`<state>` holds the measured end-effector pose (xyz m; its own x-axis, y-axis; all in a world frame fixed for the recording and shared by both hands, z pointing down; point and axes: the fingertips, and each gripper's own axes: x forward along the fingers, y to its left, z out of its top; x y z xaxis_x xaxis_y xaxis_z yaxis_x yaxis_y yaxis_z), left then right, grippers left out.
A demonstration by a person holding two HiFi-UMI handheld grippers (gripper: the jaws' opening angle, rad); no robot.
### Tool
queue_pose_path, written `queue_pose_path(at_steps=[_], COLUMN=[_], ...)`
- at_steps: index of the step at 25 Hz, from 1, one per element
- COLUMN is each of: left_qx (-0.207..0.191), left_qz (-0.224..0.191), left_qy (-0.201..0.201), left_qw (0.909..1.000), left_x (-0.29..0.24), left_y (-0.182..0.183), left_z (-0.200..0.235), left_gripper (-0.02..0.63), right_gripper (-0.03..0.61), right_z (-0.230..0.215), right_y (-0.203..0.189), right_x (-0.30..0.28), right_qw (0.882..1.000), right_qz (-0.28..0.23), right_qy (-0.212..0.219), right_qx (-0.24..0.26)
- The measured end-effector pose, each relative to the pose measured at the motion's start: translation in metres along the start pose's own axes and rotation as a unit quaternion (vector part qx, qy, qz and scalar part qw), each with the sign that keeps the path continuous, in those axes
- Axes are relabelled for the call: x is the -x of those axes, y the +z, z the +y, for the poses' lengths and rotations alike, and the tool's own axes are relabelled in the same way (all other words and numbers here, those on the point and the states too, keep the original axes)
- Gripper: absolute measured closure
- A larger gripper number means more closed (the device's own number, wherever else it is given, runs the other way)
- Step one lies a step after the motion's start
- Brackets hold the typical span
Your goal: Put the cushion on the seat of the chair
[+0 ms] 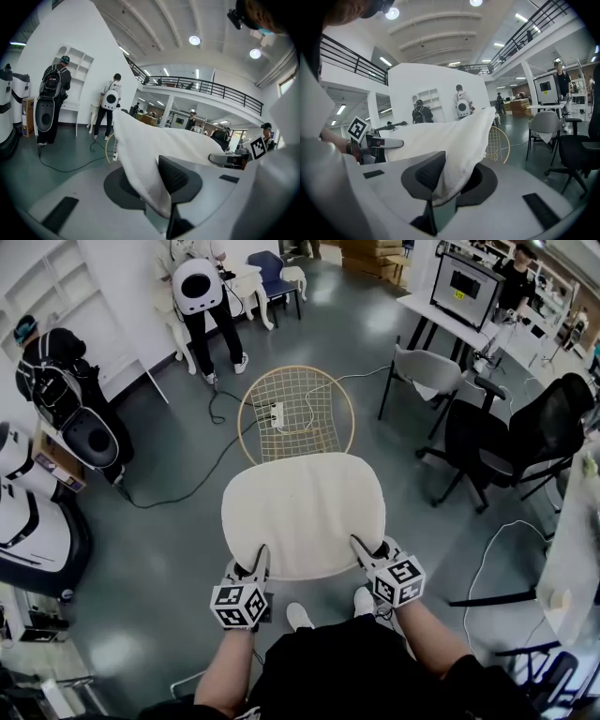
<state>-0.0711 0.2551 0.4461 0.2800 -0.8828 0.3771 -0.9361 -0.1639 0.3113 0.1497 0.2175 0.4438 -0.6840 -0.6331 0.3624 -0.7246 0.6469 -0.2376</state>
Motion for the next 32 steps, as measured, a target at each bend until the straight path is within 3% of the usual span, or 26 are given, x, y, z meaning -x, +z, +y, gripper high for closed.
queue_pose_path(at_steps=[19, 32], left_qx=[-0.008, 0.003], left_qz=[0.016, 0.010], left_qy=[-0.016, -0.012], left_qw=[0.9997, 0.9999], left_x=[0.016, -0.045], left_y=[0.007, 0.030], left_z=[0.089, 0.086], left_gripper=[0.515, 0.515], right_gripper=[0.497, 0.497], right_z=[0.062, 0.008], right_y=[-0.011, 0.018], right_x=[-0.062, -0.095], right_qw=[0.999, 1.000], right_qz=[-0.001, 0.004], right_qy=[-0.023, -0.018], right_qx=[-0.026, -0.013])
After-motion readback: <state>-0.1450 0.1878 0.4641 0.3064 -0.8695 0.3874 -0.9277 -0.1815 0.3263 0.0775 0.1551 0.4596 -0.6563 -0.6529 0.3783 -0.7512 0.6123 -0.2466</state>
